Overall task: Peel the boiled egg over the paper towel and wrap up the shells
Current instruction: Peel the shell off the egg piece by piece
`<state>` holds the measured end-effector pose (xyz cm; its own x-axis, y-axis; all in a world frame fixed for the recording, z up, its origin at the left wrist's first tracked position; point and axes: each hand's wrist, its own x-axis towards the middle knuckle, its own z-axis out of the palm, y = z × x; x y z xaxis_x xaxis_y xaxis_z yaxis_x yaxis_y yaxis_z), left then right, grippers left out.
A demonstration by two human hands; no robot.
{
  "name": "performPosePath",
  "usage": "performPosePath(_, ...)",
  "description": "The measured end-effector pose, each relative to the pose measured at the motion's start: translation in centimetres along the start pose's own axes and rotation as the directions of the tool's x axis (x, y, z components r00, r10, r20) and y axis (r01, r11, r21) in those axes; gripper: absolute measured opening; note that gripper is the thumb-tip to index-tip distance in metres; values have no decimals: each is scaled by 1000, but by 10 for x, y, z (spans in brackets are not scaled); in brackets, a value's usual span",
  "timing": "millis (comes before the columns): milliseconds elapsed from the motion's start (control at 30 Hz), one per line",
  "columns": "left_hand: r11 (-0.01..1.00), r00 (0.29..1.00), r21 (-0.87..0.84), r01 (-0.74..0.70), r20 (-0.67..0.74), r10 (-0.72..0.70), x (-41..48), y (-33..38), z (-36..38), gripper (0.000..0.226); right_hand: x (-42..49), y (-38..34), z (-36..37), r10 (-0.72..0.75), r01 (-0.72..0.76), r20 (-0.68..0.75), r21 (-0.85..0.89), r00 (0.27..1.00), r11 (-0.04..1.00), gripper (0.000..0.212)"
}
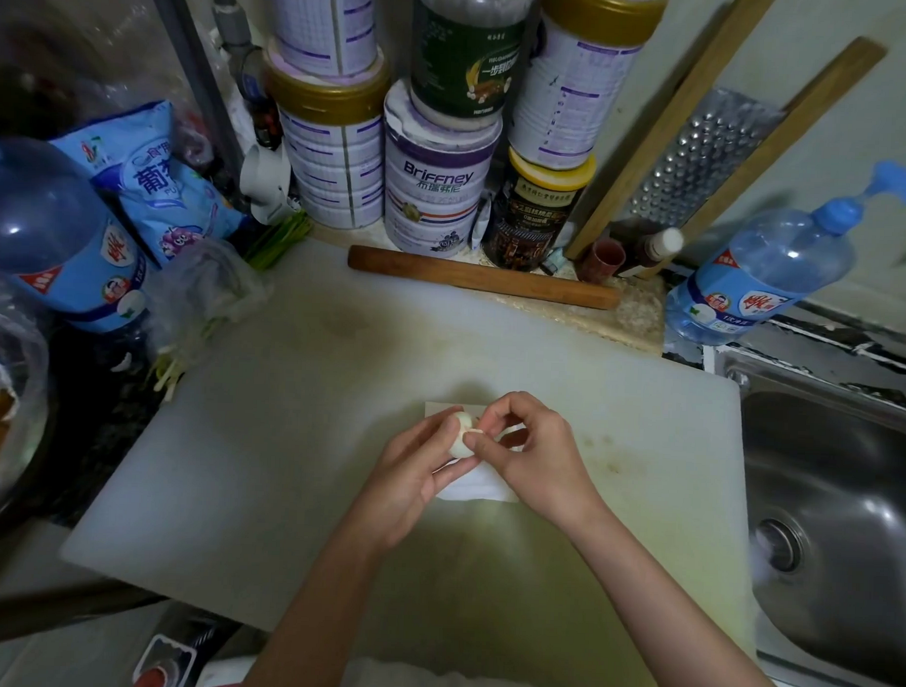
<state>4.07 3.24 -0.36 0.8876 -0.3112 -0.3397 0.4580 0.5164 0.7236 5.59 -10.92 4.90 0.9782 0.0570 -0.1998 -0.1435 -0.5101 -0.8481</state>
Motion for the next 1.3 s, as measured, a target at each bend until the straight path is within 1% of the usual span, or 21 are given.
performPosePath(67,999,999,-43,30,-8,-31,1,0,-1,48,1,0,-1,45,-46,11,81,999,996,17)
performPosePath(133,998,999,-62,32,-23,-33,2,0,-2,45,0,0,-2,70,-74,32,165,997,984,19)
performPosePath(233,999,1000,-53,9,-28,-10,2,-1,-2,33,0,0,-3,87,-91,28,198,996,976,20)
performPosePath(267,999,999,-47,2,-45,-4,2,-2,-2,33,0,0,-3,91,-93,21,200,996,975,21)
performPosePath(333,1000,996,-29,-6,-92,3,4,-3,-2,46,0,1,-4,103,-103,13,225,995,969,19)
performPosePath(400,1000,993,1,-6,-121,6,5,-6,-4,57,0,1,-5,124,-125,22,282,992,951,16)
performPosePath(600,977,985,214,6,-171,32,5,-9,-6,53,2,-1,-11,200,-212,76,460,977,862,13)
performPosePath(700,956,984,292,-6,-171,58,6,-8,-6,45,3,0,-12,232,-234,66,491,970,839,12)
performPosePath(900,963,971,269,-14,-227,77,5,-5,-4,43,6,3,-13,270,-227,6,558,963,798,12)
performPosePath(1067,948,960,318,-24,-258,110,3,-3,-5,41,9,6,-14,299,-235,-1,616,954,752,13)
performPosePath(1200,939,953,345,-16,-278,118,2,-2,-5,40,11,11,-15,314,-213,-54,628,948,748,11)
performPosePath(1233,939,951,345,-11,-286,116,2,-1,-5,40,12,13,-16,311,-203,-73,616,948,761,11)
performPosePath(1300,942,949,336,-2,-297,108,2,-1,-6,42,14,19,-13,289,-194,-99,534,952,823,12)
